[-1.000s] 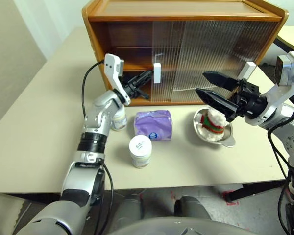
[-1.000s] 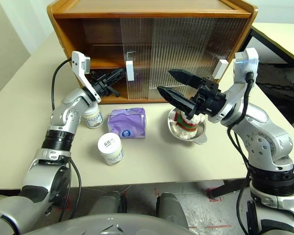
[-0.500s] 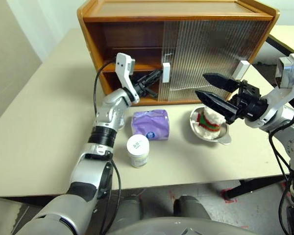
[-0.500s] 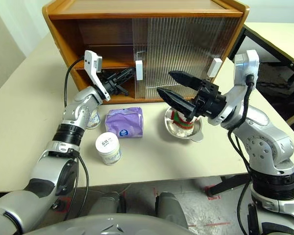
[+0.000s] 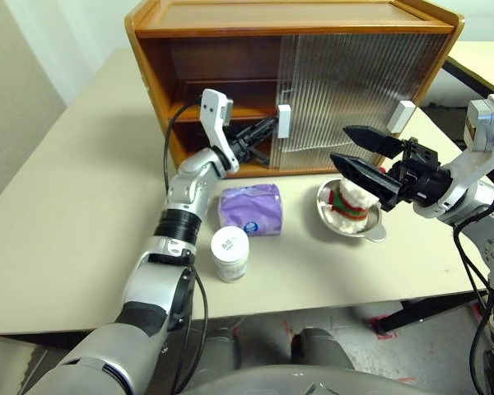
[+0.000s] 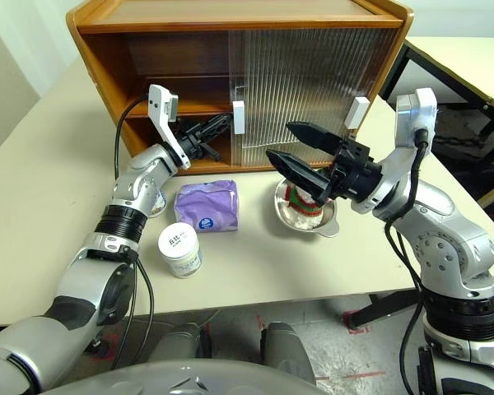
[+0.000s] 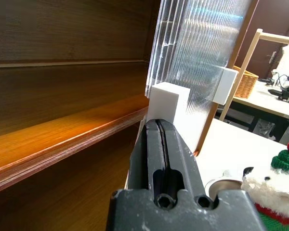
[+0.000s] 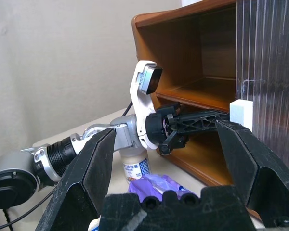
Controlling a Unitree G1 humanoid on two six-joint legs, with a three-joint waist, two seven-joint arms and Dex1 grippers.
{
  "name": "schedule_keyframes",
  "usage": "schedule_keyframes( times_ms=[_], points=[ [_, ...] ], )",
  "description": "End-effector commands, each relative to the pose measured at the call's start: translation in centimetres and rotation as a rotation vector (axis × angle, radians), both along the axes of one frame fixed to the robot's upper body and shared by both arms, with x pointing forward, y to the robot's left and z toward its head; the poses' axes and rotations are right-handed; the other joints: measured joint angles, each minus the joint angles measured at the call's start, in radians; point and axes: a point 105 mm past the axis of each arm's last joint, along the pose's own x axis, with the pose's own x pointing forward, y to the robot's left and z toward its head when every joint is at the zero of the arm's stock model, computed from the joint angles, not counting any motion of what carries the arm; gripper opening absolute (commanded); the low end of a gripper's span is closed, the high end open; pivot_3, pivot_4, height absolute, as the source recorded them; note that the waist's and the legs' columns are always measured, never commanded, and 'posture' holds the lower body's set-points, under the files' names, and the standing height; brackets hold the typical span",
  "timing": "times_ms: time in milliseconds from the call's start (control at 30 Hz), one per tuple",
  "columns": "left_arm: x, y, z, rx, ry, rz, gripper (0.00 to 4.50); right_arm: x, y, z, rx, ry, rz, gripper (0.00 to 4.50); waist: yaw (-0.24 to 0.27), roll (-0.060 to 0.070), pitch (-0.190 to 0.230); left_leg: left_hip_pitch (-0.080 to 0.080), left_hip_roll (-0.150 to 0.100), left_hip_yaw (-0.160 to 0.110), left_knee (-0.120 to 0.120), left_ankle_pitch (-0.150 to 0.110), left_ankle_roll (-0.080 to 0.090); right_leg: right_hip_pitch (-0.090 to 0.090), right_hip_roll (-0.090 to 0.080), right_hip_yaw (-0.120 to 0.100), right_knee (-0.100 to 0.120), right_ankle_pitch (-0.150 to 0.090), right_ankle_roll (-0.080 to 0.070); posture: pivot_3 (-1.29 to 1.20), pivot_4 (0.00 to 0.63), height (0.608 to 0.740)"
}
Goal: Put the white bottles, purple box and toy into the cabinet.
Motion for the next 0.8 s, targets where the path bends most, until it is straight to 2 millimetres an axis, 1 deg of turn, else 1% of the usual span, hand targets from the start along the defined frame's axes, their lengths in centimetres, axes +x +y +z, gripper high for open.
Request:
schedule_keyframes(
  times_ms=[33, 167, 300, 467, 567, 633, 733, 800],
  points=[
    [-0.3, 0.8, 0.5, -0.008, -0.018, 0.013, 0.03, 0.1, -0.4, -0.2, -0.01, -0.003, -0.011, 4.5, -0.002, 0.0, 0.0, 0.0, 0.0, 0.0, 0.0, 0.0, 0.0, 0.0, 0.0, 0.0, 0.0, 0.0, 0.0, -0.07, 0.0, 0.74],
    [-1.2, 2.1, 2.3, -0.042, -0.055, 0.04, 0.03, 0.3, -0.6, -0.7, -0.013, 0.008, -0.014, 4.5, -0.011, 0.0, 0.0, 0.0, 0.0, 0.0, 0.0, 0.0, 0.0, 0.0, 0.0, 0.001, 0.0, 0.0, 0.0, -0.05, 0.0, 0.74],
    [-2.1, 3.4, 4.0, -0.07, -0.079, 0.069, 0.03, 0.5, -0.8, -1.3, -0.016, 0.024, -0.013, 4.5, -0.01, 0.0, 0.0, 0.001, 0.0, 0.0, 0.0, 0.0, 0.0, 0.0, 0.0, 0.002, 0.002, 0.0, 0.0, -0.03, 0.0, 0.74],
    [-3.6, 6.7, 5.0, -0.081, -0.123, 0.116, 0.03, 0.8, -0.6, -2.0, -0.013, 0.046, 0.003, 4.5, -0.01, 0.0, 0.0, 0.002, 0.0, 0.0, 0.0, 0.0, 0.0, 0.0, 0.0, 0.003, 0.003, 0.0, 0.0, 0.01, 0.0, 0.74],
    [-5.0, 8.8, 4.9, -0.069, -0.136, 0.133, 0.59, 1.0, -0.4, -2.4, -0.015, 0.056, 0.019, 4.5, -0.007, 0.0, 0.0, 0.003, 0.0, 0.0, 0.0, 0.0, 0.0, 0.0, 0.0, 0.003, 0.004, 0.0, 0.0, 0.03, 0.0, 0.74],
    [-5.7, 9.9, 4.5, -0.051, -0.143, 0.158, 1.3, 1.1, -0.4, -2.5, -0.016, 0.059, 0.025, 4.5, -0.004, 0.0, 0.0, 0.003, 0.0, 0.0, 0.0, 0.0, -0.001, 0.0, 0.0, 0.003, 0.004, 0.0, 0.0, 0.04, 0.0, 0.74],
    [-6.8, 11.8, 3.1, -0.002, -0.131, 0.194, 2.54, 1.4, -0.3, -2.5, -0.017, 0.062, 0.033, 4.5, 0.008, 0.0, 0.0, 0.003, 0.001, 0.0, 0.0, -0.001, -0.002, 0.0, 0.0, 0.003, 0.004, 0.0, 0.0, 0.06, 0.0, 0.74],
    [-7.3, 12.6, 2.4, 0.018, -0.118, 0.205, 3.32, 1.5, -0.3, -2.6, -0.018, 0.064, 0.037, 4.5, 0.02, 0.0, 0.0, 0.003, 0.001, 0.001, 0.0, -0.002, -0.004, -0.001, 0.0, 0.003, 0.004, 0.0, -0.001, 0.06, 0.0, 0.74]
  ],
)
